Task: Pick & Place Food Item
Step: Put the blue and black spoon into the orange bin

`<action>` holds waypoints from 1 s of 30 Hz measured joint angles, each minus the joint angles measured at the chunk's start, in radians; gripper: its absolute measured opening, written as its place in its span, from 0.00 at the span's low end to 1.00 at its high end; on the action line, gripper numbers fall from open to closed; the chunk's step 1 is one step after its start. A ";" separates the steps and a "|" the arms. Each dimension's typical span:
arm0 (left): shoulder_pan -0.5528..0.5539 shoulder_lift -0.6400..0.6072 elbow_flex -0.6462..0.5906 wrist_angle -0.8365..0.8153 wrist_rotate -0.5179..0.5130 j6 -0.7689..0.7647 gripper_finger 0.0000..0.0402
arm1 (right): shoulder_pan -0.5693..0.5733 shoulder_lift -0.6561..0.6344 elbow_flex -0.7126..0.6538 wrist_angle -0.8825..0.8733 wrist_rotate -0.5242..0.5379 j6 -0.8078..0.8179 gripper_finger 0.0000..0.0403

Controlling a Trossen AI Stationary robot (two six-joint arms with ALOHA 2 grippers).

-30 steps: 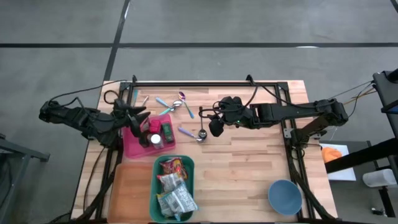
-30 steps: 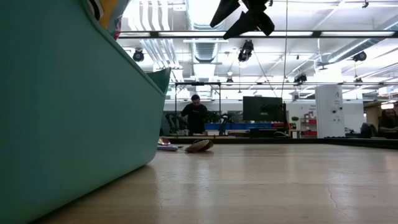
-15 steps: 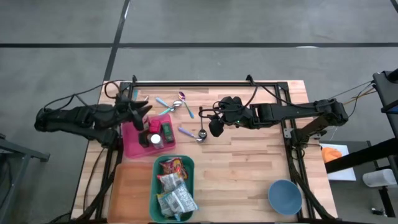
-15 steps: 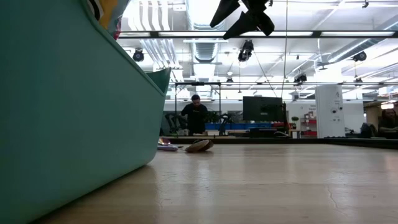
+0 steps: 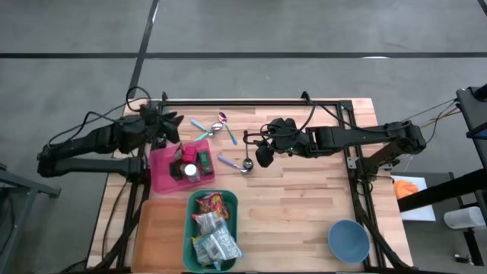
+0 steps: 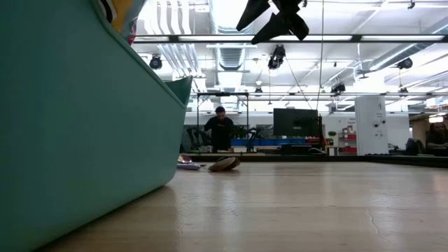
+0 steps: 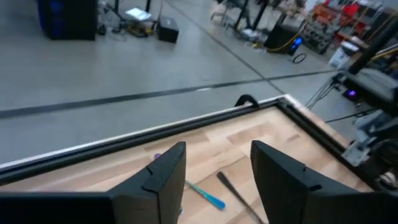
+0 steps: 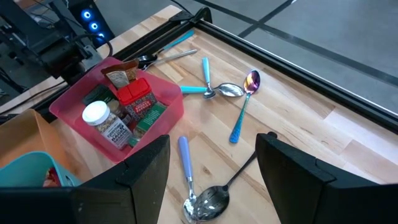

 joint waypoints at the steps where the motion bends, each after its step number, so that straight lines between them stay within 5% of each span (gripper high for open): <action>1: 0.023 0.010 0.000 0.000 0.022 0.000 0.47 | 0.000 0.000 0.000 0.000 0.000 0.000 0.58; 12: 0.451 0.199 0.000 -0.018 0.431 -0.020 0.69 | 0.000 0.000 0.000 0.000 0.000 0.000 0.58; 19: 0.693 0.330 0.022 -0.153 0.694 0.139 0.75 | -0.003 0.000 0.000 0.002 0.003 0.000 0.58; 24: 0.720 0.454 0.083 -0.295 0.720 0.162 0.75 | -0.003 0.000 0.000 0.002 0.003 0.000 0.58; 30: 0.717 0.627 0.252 -0.499 0.624 0.232 0.75 | -0.003 0.000 0.000 0.002 0.003 0.000 0.58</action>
